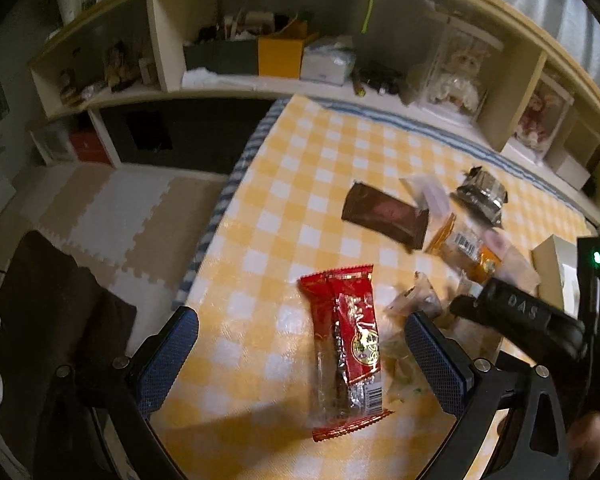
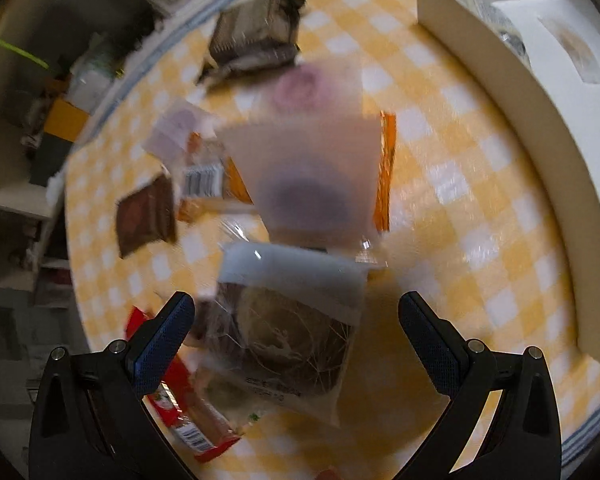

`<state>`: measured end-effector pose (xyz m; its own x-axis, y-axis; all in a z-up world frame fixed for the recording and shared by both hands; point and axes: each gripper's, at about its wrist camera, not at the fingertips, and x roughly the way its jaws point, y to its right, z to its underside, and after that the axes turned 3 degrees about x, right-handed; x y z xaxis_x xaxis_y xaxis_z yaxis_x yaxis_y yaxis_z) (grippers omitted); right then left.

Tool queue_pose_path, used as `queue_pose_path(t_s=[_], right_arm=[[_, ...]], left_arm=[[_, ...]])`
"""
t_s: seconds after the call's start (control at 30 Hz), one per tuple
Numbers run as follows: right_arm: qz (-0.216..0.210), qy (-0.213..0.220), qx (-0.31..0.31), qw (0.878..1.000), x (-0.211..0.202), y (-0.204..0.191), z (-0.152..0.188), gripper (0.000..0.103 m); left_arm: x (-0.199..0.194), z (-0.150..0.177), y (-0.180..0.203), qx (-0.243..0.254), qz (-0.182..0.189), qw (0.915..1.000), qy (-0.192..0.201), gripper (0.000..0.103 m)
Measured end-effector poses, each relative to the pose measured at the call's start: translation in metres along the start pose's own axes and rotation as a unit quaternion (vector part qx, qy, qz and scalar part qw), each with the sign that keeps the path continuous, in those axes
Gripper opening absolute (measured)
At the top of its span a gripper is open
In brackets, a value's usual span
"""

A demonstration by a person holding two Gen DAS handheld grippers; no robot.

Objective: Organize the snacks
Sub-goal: 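Grasp the square mooncake packet with the right gripper while the left grasps the red candy bar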

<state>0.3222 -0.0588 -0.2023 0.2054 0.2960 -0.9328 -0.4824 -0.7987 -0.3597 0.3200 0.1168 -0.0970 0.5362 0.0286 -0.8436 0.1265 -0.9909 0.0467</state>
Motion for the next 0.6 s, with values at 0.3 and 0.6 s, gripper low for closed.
queue_pose_path(t_s=[0.3, 0.6], right_arm=[[0.008, -0.002, -0.110, 0.994, -0.018, 0.008, 0.018, 0.066], [0.025, -0.005, -0.224, 0.974, -0.037, 0.039, 0.024, 0.066]], left_arm=[[0.022, -0.002, 0.006, -0.009, 0.017, 0.9990, -0.041, 0.103], [0.054, 0.007, 0.033, 0.041, 0.024, 0.9952, -0.085, 0.098]])
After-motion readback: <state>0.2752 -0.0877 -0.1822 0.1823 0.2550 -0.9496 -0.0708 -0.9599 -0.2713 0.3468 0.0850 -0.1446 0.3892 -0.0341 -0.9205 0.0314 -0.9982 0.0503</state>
